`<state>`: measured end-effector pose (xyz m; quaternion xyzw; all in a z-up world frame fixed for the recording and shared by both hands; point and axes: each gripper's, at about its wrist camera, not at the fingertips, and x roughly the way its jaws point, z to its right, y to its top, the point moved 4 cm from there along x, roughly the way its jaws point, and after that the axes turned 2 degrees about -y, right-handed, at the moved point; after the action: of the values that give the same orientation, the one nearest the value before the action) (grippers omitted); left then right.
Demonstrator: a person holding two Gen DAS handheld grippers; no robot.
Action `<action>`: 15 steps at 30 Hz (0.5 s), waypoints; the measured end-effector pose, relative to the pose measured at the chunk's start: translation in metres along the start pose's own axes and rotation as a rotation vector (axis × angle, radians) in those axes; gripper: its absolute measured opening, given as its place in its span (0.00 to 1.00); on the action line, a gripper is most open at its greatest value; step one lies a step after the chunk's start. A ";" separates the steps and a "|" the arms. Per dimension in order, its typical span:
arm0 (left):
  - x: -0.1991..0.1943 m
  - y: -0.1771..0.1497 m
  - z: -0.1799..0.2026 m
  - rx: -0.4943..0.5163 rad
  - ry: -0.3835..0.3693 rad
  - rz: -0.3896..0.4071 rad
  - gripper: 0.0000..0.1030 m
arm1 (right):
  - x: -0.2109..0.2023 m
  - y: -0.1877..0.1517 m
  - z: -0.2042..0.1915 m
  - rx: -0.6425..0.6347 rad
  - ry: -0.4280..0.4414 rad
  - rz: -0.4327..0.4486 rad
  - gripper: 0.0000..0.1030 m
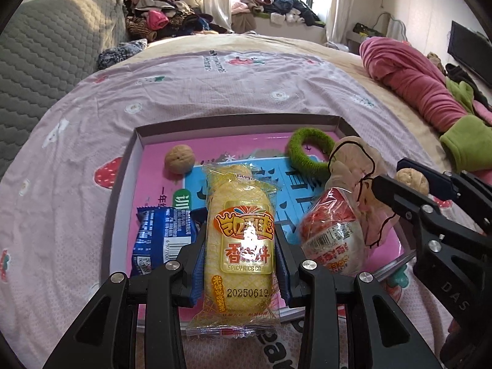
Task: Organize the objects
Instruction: 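Lift and carry the yellow packet and walnut toward the tray, then lower the yellow packet and walnut into the tray and open both tools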
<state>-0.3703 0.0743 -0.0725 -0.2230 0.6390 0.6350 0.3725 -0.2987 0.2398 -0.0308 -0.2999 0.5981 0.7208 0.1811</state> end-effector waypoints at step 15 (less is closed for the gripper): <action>0.001 -0.010 0.000 -0.004 -0.014 -0.007 0.38 | 0.021 -0.013 0.005 -0.014 -0.014 -0.092 0.34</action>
<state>-0.3635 0.0733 -0.0791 -0.2213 0.6344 0.6365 0.3789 -0.3080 0.2448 -0.0538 -0.3235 0.5773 0.7180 0.2159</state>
